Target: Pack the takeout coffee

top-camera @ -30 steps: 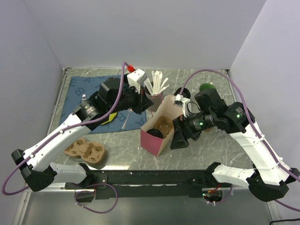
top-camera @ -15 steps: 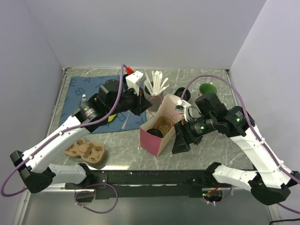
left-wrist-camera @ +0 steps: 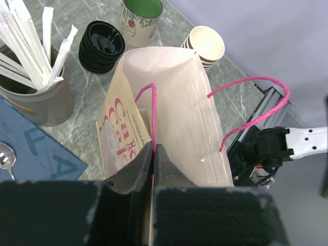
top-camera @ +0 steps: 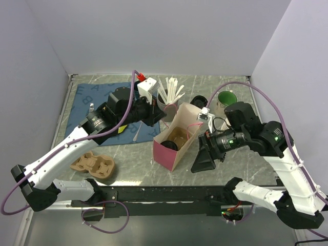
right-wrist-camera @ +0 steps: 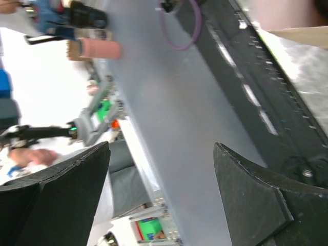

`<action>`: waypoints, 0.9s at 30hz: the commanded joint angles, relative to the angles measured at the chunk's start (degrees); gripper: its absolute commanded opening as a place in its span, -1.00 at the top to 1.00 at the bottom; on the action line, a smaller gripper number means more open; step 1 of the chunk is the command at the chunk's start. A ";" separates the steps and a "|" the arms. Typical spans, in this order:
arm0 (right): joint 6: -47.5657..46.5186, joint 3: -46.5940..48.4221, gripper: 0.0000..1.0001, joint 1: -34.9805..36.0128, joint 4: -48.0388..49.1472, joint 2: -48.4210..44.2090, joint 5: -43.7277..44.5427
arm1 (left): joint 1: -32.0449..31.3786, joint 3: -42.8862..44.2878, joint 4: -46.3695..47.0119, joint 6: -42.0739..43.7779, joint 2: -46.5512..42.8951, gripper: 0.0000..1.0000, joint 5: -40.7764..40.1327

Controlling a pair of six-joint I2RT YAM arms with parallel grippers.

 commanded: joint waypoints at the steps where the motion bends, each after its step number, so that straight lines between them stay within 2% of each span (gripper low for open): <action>1: 7.51 6.55 -0.76 -0.29 5.18 -0.20 -9.41 | -0.20 1.35 0.37 -0.39 -1.62 0.78 -1.26; 2: 9.00 7.88 -0.75 -0.29 8.07 0.24 -10.31 | -0.20 1.70 0.20 -1.09 -1.79 0.68 -1.79; 3: 12.50 9.02 -0.74 -0.29 13.15 0.85 -11.36 | -0.20 2.06 0.28 -1.71 -2.06 0.43 -2.92; 4: 14.45 11.30 -0.72 -0.29 16.33 2.60 -10.94 | -0.20 2.32 0.29 -1.71 -2.15 0.29 -3.28; 5: 15.95 12.71 -0.70 -0.29 18.37 3.57 -9.02 | -0.20 3.19 0.37 -1.45 -2.32 -0.02 -3.20; 8: 17.81 21.67 -0.63 -0.20 22.07 9.02 0.71 | -0.20 5.56 -0.76 -0.66 -2.32 -0.51 -4.95; 10: 16.06 30.07 -0.63 -0.29 23.04 13.57 6.09 | -0.20 6.62 -1.38 0.30 -2.58 -0.65 -6.18; 11: 14.92 33.00 -0.64 -0.38 23.39 15.08 10.99 | -0.20 6.80 -1.73 0.57 -2.76 -0.90 -6.53; 12: 11.86 35.81 -0.64 -0.29 23.48 18.14 15.13 | -0.20 6.81 -2.26 0.92 -3.20 -0.99 -7.23; 14: 8.68 42.94 -0.65 -0.38 22.78 20.80 23.65 | -0.20 6.37 -2.70 1.45 -3.90 -0.94 -7.94; 15: 5.45 44.09 -0.65 -0.64 23.04 22.64 33.61 | -0.20 6.10 -3.14 1.97 -4.77 -0.93 -9.68; 18: -0.45 40.60 -0.64 -3.09 28.04 25.28 43.53 | -0.20 4.96 -4.02 3.46 -6.36 -0.93 -12.07; 23: -1.62 44.45 -0.57 -11.69 24.82 36.00 41.36 | -0.11 5.05 -9.11 5.49 -8.12 -0.94 -16.63; 27: -1.10 44.54 -0.51 -16.37 25.51 44.16 38.20 | -0.11 4.87 -11.84 3.31 -10.23 -0.93 -19.45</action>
